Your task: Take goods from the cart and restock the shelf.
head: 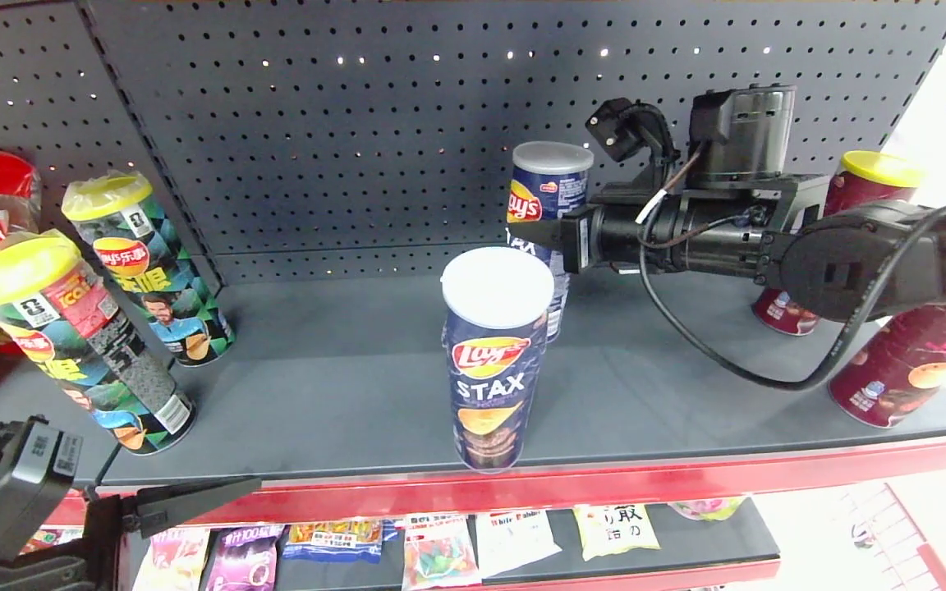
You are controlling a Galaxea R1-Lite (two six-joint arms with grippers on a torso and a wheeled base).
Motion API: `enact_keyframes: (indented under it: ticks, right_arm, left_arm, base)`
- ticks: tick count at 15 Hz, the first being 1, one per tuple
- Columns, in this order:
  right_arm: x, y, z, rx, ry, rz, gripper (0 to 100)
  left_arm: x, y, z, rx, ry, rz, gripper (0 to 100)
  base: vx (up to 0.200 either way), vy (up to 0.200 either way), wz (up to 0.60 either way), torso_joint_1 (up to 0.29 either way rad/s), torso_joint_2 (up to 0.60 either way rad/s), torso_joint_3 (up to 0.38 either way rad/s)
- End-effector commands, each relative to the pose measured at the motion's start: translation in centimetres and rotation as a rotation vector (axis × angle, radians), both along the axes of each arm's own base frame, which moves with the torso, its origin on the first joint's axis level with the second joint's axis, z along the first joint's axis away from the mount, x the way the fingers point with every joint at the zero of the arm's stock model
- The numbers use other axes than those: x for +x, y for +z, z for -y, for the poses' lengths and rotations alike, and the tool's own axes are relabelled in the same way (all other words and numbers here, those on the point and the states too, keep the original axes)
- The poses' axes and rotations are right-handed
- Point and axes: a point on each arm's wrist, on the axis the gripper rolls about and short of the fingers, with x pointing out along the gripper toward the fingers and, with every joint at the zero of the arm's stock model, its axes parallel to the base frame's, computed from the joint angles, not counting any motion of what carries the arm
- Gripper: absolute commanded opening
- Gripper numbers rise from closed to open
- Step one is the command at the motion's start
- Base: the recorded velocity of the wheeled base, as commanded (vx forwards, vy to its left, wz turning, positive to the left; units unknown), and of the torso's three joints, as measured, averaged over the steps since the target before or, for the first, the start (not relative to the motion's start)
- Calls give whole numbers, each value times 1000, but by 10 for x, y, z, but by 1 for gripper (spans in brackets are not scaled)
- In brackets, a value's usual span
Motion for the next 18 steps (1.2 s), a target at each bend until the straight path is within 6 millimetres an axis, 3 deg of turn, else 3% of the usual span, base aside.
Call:
enact_keyframes:
  ticks: [1, 18]
  right_arm:
    - [8, -3, -5, 1, 2, -1, 0]
    - [18, -15, -17, -4, 35, -18, 0]
  left_arm:
    - [0, -1, 0, 2, 2, -5, 100]
    - [1, -1, 0, 6, 14, -9, 100]
  base:
    - [0, 0, 0, 0, 0, 0]
    - [0, 0, 0, 0, 0, 0]
